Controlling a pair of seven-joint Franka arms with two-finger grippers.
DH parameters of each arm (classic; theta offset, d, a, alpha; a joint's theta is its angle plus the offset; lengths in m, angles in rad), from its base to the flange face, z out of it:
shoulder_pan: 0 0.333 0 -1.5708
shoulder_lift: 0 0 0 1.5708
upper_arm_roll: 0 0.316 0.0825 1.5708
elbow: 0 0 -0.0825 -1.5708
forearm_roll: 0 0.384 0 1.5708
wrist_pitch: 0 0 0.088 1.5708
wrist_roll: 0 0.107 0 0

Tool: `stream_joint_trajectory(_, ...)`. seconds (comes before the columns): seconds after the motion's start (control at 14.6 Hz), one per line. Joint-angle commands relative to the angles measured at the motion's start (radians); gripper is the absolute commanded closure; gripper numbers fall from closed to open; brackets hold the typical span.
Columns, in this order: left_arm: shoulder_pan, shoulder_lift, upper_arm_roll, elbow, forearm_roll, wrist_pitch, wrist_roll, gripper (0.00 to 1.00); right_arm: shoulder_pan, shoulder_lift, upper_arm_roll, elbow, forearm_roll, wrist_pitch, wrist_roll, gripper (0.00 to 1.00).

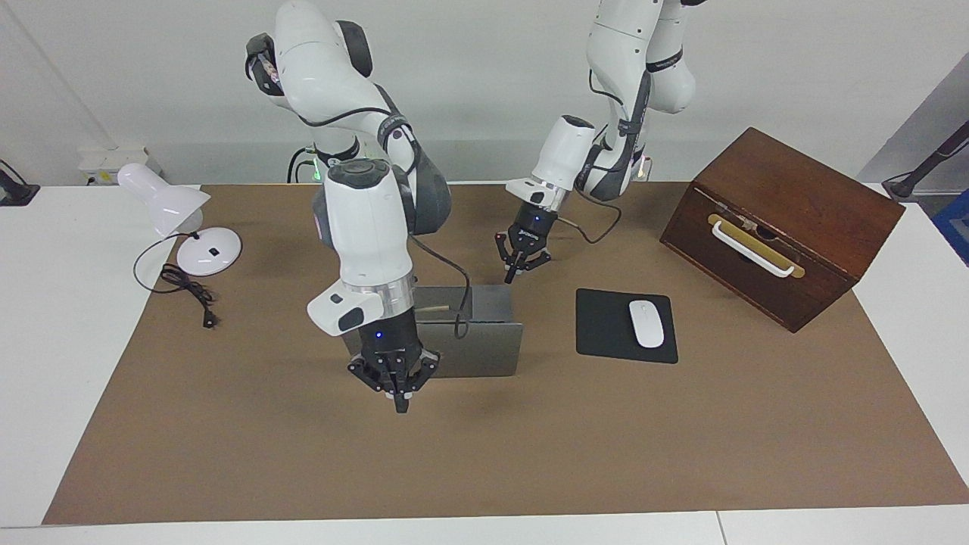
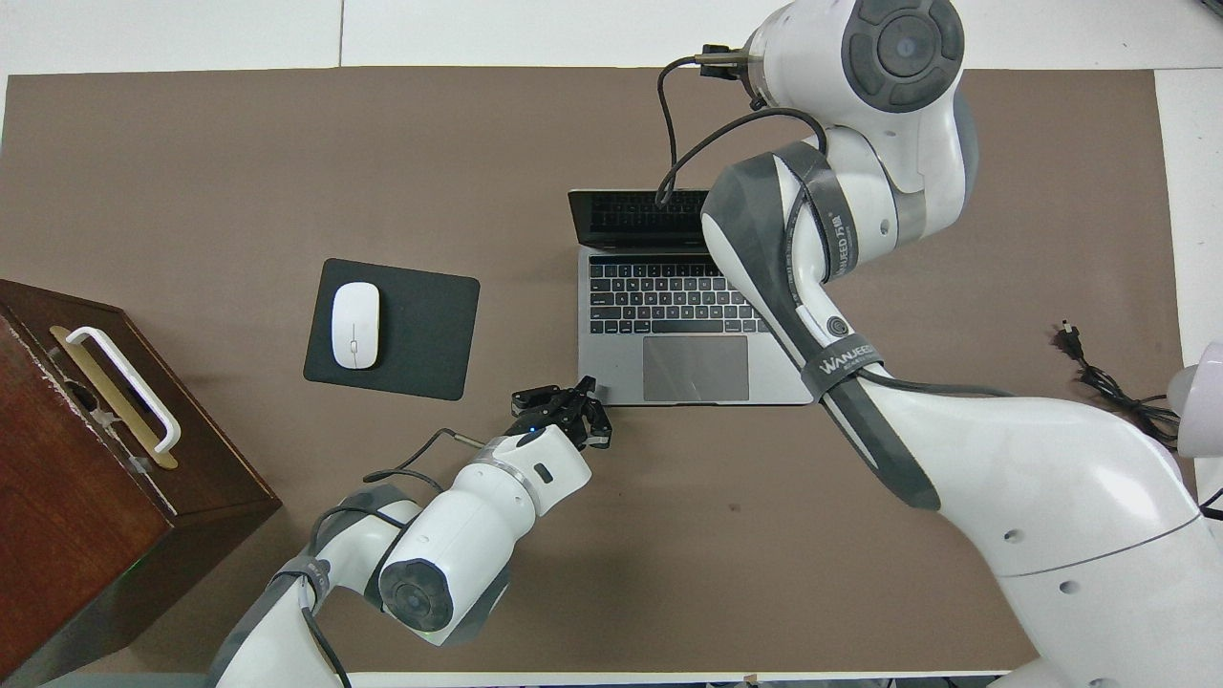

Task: Close laptop with both arms
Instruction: 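Push the lid down with the right gripper while the left gripper holds the base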

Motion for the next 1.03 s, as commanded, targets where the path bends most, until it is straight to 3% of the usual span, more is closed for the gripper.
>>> stream_joint_trajectory(0.0,-0.028,0.052,0.018,0.028,-0.007,0.038,0.014,1.0,-0.002,0.008,0.006,0.019,-0.002,-0.032,0.028,1.0)
stream_joint_trajectory(0.62,-0.026,0.079,0.018,0.028,0.001,0.036,0.058,1.0,0.0,0.004,0.006,0.005,0.06,-0.108,0.027,1.0)
stream_joint_trajectory(0.96,-0.022,0.083,0.018,0.027,0.001,0.036,0.086,1.0,-0.016,-0.015,0.017,-0.027,0.132,-0.225,0.025,1.0)
